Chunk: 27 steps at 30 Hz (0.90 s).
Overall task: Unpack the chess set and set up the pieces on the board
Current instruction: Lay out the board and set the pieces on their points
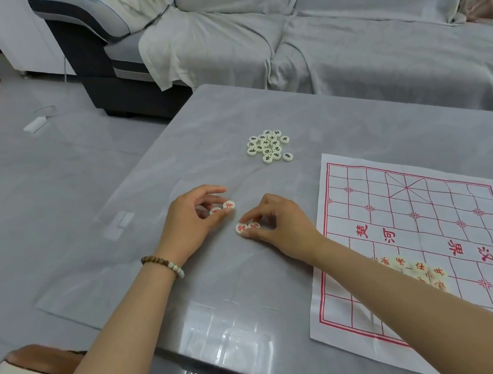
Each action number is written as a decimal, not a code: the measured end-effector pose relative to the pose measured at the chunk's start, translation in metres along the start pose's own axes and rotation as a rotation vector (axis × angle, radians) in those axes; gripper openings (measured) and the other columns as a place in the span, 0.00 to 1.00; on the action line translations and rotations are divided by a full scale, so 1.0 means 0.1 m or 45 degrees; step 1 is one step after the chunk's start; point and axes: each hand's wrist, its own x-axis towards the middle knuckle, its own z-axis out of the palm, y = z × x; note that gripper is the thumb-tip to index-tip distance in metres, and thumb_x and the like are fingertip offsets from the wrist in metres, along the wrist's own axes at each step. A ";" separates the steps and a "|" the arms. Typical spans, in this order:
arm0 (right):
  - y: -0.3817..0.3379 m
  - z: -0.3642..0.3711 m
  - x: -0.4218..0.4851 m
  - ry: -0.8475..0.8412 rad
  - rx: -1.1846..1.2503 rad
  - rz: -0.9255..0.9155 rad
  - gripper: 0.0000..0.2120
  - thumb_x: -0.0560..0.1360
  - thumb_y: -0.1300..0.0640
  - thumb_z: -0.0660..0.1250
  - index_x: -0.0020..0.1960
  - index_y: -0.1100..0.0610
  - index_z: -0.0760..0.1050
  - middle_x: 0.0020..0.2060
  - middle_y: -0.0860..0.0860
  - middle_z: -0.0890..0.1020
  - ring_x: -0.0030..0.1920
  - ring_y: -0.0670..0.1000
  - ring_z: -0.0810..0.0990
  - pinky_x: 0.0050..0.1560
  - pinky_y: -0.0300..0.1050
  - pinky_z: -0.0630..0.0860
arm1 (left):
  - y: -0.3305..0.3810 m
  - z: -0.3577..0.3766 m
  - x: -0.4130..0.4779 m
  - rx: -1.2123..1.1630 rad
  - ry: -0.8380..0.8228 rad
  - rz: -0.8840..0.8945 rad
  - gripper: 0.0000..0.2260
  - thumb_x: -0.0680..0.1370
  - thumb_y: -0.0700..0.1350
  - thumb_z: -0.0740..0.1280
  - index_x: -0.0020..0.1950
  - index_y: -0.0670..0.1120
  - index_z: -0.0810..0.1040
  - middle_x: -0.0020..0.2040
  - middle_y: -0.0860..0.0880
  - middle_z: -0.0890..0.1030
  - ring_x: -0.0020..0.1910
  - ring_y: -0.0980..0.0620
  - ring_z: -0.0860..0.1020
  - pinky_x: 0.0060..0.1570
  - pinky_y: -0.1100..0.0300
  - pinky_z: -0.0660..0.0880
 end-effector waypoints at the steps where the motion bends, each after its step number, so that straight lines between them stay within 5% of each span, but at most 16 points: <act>1: -0.01 -0.03 -0.05 0.001 -0.023 0.002 0.10 0.69 0.47 0.72 0.48 0.49 0.83 0.38 0.46 0.74 0.39 0.42 0.71 0.41 0.34 0.65 | 0.04 0.02 -0.04 -0.022 0.014 -0.010 0.13 0.70 0.48 0.74 0.54 0.53 0.79 0.45 0.55 0.83 0.41 0.61 0.79 0.43 0.71 0.73; 7: 0.10 -0.61 -0.61 0.214 0.023 0.149 0.09 0.69 0.50 0.73 0.49 0.46 0.81 0.40 0.46 0.76 0.39 0.42 0.71 0.39 0.27 0.66 | 0.55 0.37 -0.31 -0.153 -0.046 0.026 0.12 0.69 0.46 0.75 0.52 0.51 0.80 0.44 0.56 0.83 0.41 0.63 0.79 0.42 0.72 0.73; 15: 0.64 -1.61 -1.80 0.339 -0.131 0.461 0.08 0.70 0.51 0.71 0.49 0.47 0.80 0.40 0.42 0.77 0.39 0.43 0.71 0.37 0.31 0.64 | 0.98 1.26 -0.72 0.148 -0.523 0.131 0.16 0.72 0.48 0.72 0.57 0.57 0.75 0.47 0.62 0.78 0.46 0.60 0.76 0.45 0.74 0.73; 20: 0.80 -1.68 -2.20 0.265 -0.060 0.600 0.07 0.70 0.51 0.72 0.47 0.45 0.80 0.43 0.42 0.78 0.42 0.45 0.72 0.39 0.32 0.65 | 1.02 1.38 -0.82 0.241 -0.545 0.102 0.19 0.72 0.48 0.72 0.61 0.58 0.72 0.47 0.62 0.77 0.45 0.61 0.75 0.38 0.76 0.69; 27: 0.81 -1.55 -2.18 0.139 -0.079 0.575 0.08 0.70 0.49 0.72 0.49 0.44 0.80 0.46 0.39 0.77 0.48 0.43 0.75 0.48 0.34 0.72 | 1.07 1.48 -0.77 0.190 -0.565 0.079 0.21 0.70 0.48 0.73 0.62 0.56 0.73 0.52 0.59 0.79 0.50 0.59 0.76 0.45 0.73 0.72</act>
